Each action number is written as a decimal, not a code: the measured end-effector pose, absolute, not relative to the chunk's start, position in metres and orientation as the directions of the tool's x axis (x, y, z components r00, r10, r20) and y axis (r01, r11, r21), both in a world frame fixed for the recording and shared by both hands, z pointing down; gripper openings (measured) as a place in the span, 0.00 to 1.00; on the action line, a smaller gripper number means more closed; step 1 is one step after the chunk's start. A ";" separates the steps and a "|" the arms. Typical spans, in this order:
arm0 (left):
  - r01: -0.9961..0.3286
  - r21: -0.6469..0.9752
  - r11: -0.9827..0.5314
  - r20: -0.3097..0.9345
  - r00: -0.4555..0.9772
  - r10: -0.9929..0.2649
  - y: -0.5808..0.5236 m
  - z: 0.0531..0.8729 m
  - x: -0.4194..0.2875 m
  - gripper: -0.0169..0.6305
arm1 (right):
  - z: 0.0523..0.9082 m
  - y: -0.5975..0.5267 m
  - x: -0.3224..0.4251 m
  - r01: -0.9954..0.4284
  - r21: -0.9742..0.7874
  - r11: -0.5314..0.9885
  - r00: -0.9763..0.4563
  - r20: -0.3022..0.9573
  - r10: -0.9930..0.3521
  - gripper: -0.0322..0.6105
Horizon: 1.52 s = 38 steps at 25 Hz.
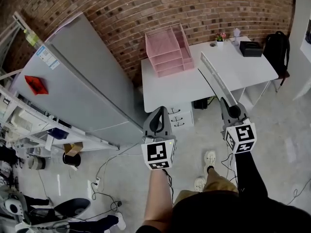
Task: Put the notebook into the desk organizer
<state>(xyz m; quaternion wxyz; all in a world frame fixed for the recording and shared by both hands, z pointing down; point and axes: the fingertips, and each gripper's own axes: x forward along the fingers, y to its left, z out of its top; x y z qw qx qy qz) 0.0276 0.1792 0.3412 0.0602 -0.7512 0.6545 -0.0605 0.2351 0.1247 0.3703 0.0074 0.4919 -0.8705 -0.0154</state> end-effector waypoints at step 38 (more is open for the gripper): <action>-0.982 -0.184 -0.032 0.030 0.027 -0.999 -0.034 0.352 -0.004 0.05 | 0.376 -0.122 0.181 -0.774 -0.067 0.629 -0.627 -0.053 -0.777 0.09</action>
